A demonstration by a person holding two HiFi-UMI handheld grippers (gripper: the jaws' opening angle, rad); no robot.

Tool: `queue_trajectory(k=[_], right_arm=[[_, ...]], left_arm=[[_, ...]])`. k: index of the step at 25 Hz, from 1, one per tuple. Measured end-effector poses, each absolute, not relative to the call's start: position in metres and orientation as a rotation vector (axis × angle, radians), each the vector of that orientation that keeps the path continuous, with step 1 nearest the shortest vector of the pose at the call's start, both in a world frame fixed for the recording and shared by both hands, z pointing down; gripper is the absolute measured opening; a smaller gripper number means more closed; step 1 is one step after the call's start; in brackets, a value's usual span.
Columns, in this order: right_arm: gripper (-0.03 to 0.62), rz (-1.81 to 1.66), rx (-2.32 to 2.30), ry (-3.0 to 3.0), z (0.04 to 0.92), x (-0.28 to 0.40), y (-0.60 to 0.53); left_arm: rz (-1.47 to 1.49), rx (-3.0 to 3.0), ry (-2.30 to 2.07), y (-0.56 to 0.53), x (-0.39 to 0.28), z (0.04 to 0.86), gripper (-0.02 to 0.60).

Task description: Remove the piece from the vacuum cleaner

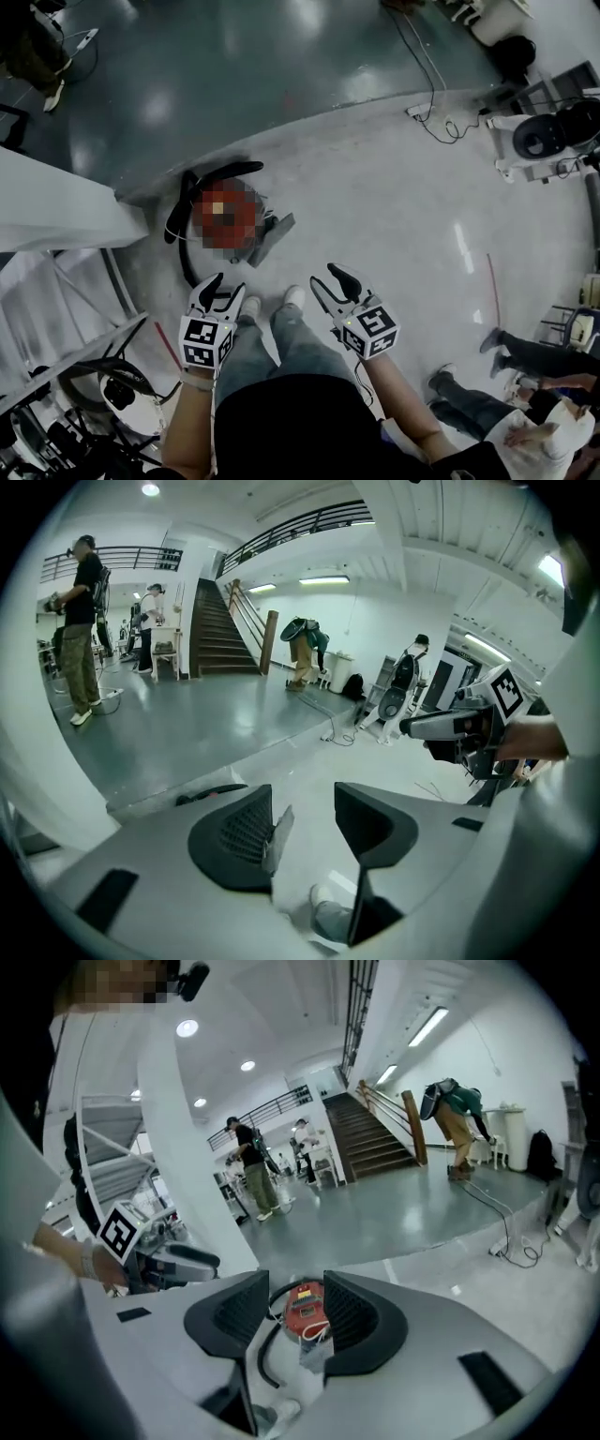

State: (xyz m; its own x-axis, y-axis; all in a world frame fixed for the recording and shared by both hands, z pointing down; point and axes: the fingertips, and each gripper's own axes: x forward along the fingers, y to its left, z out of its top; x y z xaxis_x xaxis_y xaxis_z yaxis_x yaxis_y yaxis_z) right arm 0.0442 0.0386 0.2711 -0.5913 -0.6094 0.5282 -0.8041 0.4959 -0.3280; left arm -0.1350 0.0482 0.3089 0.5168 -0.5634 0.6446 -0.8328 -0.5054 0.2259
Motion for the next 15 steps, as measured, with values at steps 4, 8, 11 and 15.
queue_trajectory(k=[4, 8, 11, 15], right_arm=[[0.207, 0.764, 1.051, -2.404, 0.302, 0.039, 0.04], [0.218, 0.779, 0.961, -2.394, 0.329, 0.036, 0.041], [0.219, 0.763, 0.901, -2.375, 0.348, 0.033, 0.039], [0.22, 0.758, 0.845, -2.348, 0.372, 0.026, 0.034]], left_arm=[[0.704, 2.194, -1.146, 0.056, -0.127, 0.336, 0.213], [0.715, 2.158, -1.148, 0.065, -0.12, 0.358, 0.218], [0.705, 2.124, -1.155, 0.068, -0.118, 0.374, 0.218], [0.716, 2.093, -1.135, 0.073, -0.118, 0.401, 0.219]])
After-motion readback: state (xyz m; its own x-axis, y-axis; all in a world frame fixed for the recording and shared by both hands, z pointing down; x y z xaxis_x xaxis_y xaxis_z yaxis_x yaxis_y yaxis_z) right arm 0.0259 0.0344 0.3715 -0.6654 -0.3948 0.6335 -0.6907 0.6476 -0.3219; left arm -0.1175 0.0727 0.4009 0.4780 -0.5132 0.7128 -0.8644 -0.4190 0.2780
